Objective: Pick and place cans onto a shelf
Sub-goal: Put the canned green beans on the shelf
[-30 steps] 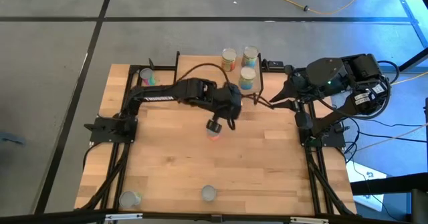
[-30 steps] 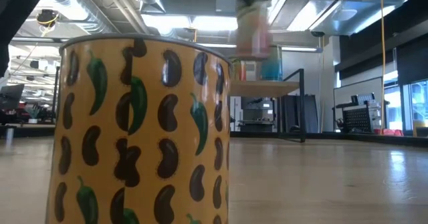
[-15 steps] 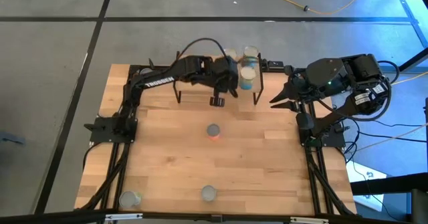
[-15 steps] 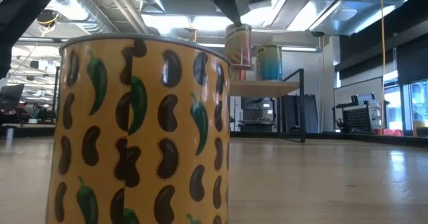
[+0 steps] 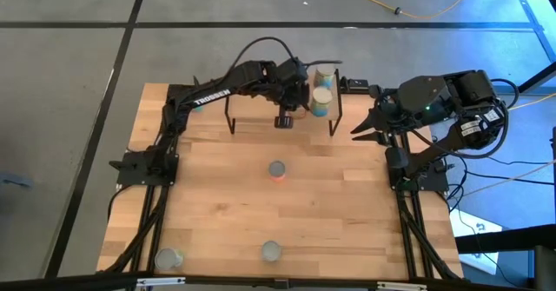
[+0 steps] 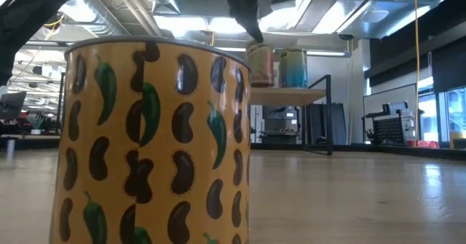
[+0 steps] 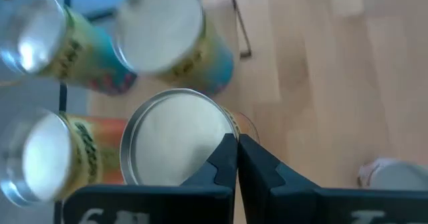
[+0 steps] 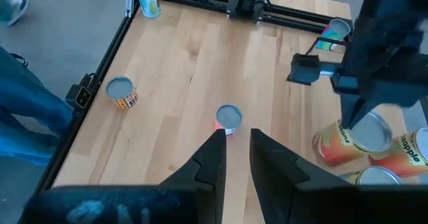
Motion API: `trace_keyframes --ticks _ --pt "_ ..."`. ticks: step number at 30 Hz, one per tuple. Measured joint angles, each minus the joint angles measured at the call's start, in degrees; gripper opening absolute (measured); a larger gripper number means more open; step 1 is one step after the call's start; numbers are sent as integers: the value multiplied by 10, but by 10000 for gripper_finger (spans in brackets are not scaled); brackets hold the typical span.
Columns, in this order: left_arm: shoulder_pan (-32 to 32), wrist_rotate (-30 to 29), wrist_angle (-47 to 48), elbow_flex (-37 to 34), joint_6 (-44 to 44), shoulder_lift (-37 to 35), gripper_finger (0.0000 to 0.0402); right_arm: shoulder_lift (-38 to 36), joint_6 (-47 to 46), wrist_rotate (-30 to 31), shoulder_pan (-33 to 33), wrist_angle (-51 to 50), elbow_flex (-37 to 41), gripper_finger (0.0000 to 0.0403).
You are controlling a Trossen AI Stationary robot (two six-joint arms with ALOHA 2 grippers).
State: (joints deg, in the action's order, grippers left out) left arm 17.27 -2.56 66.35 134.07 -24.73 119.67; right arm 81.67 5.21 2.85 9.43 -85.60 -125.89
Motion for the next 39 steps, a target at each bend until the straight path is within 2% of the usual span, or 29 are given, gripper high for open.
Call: trace_keyframes --ticks 24,39 --pt "-2 -62 -6 1 -46 19 0 0 0 0 0 -1 0 69" --pt "-1 -57 -6 1 -55 19 1 0 -4 0 0 -1 0 69"
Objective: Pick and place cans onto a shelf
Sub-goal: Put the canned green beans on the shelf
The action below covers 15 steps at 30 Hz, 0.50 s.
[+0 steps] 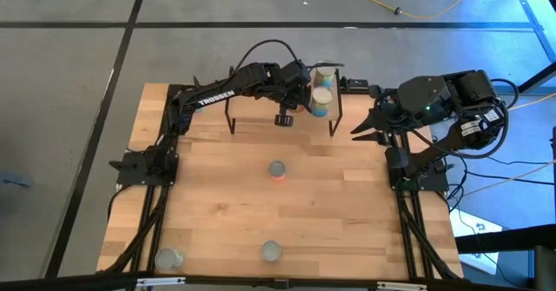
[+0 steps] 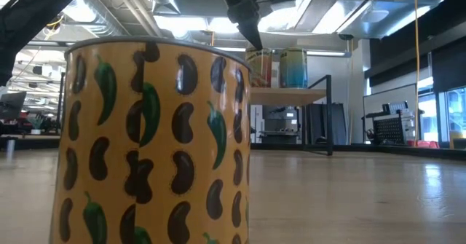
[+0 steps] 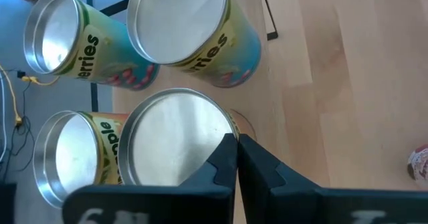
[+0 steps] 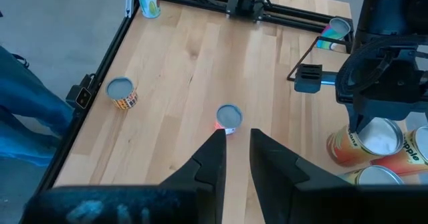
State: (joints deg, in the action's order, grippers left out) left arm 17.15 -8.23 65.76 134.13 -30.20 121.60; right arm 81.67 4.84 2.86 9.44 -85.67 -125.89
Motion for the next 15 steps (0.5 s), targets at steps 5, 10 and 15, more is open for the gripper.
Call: trace_keyframes --ticks 5,10,15 --pt "0 0 0 0 0 0 12 0 0 0 0 0 0 69" --pt "0 2 -1 0 1 0 21 0 0 0 0 0 0 69" --pt "0 2 -10 0 2 1 28 0 0 0 0 0 0 69"
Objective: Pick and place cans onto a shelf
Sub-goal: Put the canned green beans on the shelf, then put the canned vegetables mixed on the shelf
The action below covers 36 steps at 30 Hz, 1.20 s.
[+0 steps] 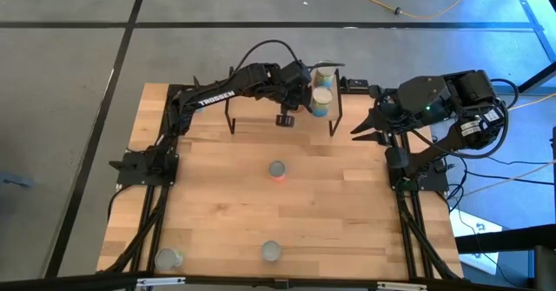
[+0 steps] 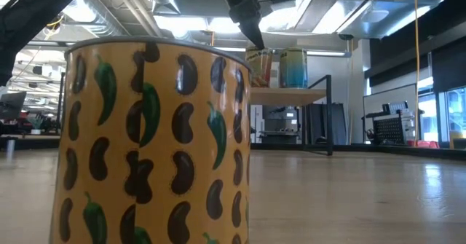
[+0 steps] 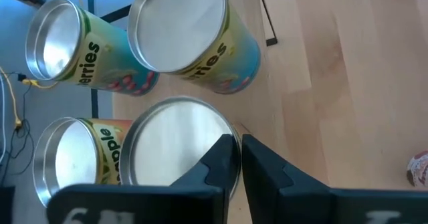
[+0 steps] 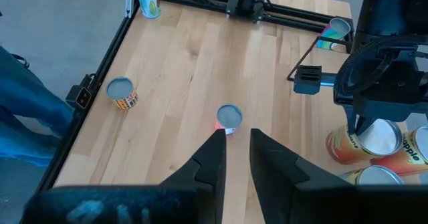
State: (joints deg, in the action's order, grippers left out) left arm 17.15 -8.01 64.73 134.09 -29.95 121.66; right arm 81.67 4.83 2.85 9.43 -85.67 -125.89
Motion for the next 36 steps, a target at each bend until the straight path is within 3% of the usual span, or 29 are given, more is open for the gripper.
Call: trace_keyframes --ticks 11,17,27,36 --pt "0 -9 -11 0 0 0 31 0 0 0 0 0 0 69" --pt "-11 -62 -10 0 13 -1 31 0 1 0 0 0 0 69" --pt "-58 -85 -9 9 15 -38 31 0 2 -1 0 0 0 69" --pt "-124 -68 73 10 114 -111 31 0 2 -1 0 -1 0 69"
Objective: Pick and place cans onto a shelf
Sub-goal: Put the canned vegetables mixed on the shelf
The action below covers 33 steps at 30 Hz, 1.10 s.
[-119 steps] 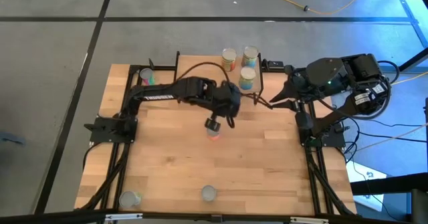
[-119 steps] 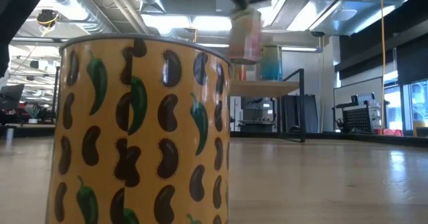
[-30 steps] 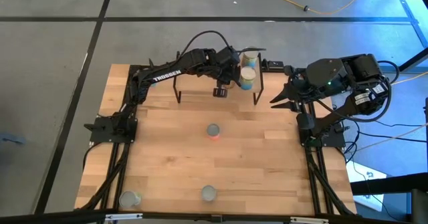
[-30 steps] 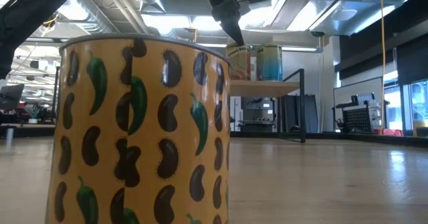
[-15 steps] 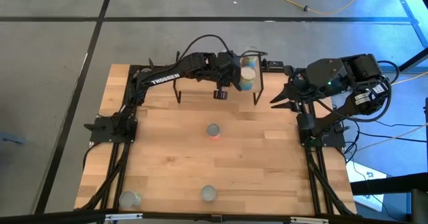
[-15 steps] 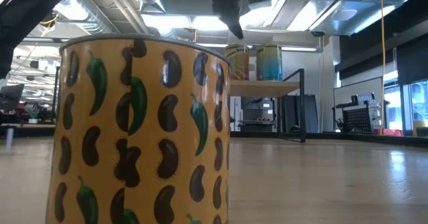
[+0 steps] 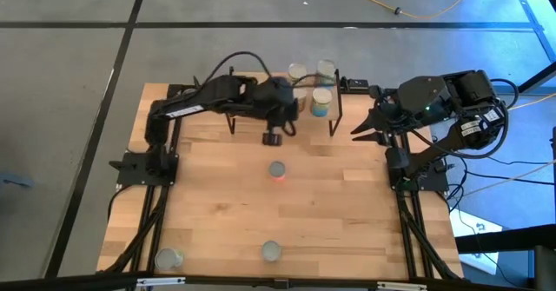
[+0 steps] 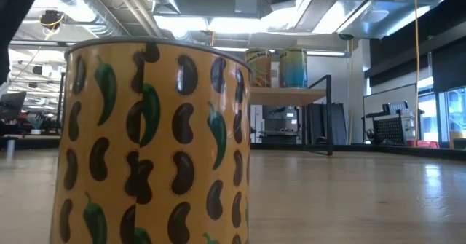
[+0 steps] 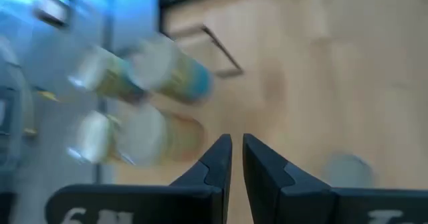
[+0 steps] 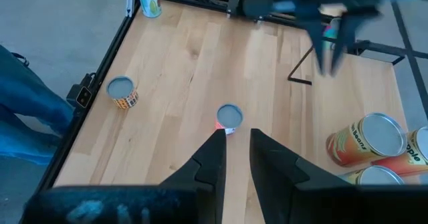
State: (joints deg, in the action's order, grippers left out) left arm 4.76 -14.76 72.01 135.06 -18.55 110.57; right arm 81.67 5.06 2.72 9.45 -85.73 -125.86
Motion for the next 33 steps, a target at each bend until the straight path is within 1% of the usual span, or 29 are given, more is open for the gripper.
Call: trace_keyframes --ticks 5,7,9,12,18,20,23,26,29,33 --pt "-47 30 97 0 48 -23 31 0 25 -18 0 -7 0 69" --pt "-65 38 134 0 91 -29 31 0 32 -28 0 -9 0 69" --pt "-79 38 179 -1 156 -33 31 0 37 -29 0 -10 0 69" --pt "-96 37 177 -3 250 -39 31 0 46 -29 0 -10 0 69" --pt "-133 41 180 -25 373 -75 31 0 76 -29 0 -22 0 69" --pt "-145 56 180 -39 416 -89 31 0 76 -29 0 -29 0 69" --pt "-165 71 181 -79 506 -123 31 0 77 -29 0 -36 0 69" --pt "-194 85 180 -142 577 -158 31 0 82 -29 0 -37 0 69" --pt "-226 127 179 -214 644 -191 31 0 100 -29 0 -38 0 69" --pt "-284 185 181 -305 696 -230 31 0 106 -29 0 -38 0 69"
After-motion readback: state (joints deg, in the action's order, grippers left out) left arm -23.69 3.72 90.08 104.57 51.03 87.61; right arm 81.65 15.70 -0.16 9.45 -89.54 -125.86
